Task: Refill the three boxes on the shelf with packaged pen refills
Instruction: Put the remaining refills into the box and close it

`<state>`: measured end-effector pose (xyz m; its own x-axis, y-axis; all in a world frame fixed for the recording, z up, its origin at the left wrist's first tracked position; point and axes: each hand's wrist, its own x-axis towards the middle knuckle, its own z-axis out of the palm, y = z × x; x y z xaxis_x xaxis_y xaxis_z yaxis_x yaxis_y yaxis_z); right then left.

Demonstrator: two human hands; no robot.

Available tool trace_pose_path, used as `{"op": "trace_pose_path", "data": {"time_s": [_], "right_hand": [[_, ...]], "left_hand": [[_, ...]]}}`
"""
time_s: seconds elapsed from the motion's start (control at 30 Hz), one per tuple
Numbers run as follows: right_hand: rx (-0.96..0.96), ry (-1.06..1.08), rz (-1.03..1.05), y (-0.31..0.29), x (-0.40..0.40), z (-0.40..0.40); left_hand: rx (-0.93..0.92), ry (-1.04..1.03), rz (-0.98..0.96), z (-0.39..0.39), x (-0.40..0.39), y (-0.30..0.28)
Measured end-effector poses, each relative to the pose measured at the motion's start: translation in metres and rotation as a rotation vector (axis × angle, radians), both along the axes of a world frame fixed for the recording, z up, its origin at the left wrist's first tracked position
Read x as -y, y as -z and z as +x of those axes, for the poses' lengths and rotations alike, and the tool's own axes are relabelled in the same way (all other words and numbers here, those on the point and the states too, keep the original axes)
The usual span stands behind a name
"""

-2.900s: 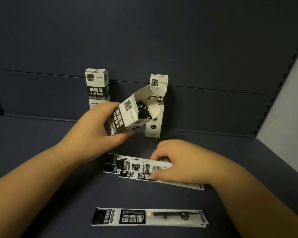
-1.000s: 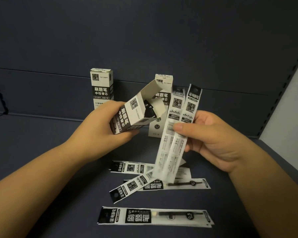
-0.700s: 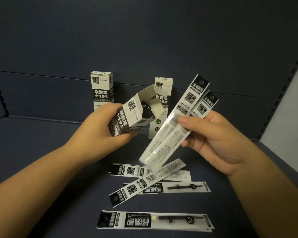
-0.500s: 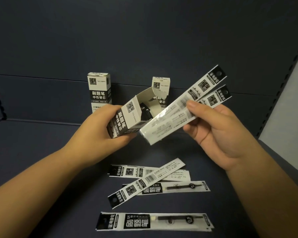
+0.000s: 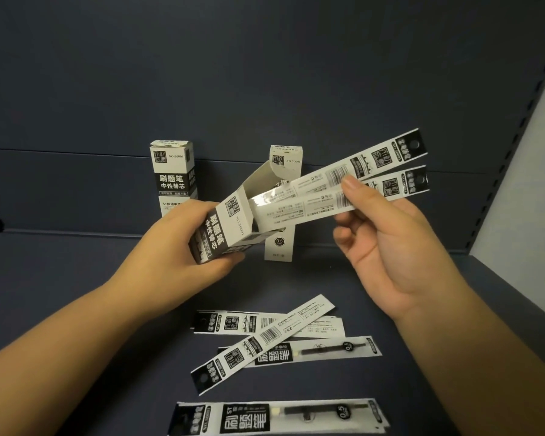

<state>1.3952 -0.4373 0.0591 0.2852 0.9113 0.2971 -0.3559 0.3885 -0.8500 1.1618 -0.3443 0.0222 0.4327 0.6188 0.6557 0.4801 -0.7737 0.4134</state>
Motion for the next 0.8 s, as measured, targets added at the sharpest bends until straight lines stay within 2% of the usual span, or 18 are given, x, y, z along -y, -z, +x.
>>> {"op": "trace_pose_path", "data": {"time_s": [0.33, 0.47, 0.63, 0.8], "right_hand": [[0.010, 0.149, 0.047, 0.001, 0.004, -0.006], [0.058, 0.140, 0.057, 0.001, 0.007, -0.010], [0.175, 0.024, -0.047, 0.011, 0.007, -0.022], [0.251, 0.076, -0.109, 0.017, 0.005, -0.024]], "left_hand": [[-0.048, 0.016, 0.003, 0.001, 0.000, 0.001], [-0.055, 0.007, 0.014, 0.001, 0.000, 0.002], [-0.085, 0.005, 0.017, 0.003, 0.001, 0.004], [-0.085, 0.005, 0.013, 0.003, 0.000, 0.004]]}}
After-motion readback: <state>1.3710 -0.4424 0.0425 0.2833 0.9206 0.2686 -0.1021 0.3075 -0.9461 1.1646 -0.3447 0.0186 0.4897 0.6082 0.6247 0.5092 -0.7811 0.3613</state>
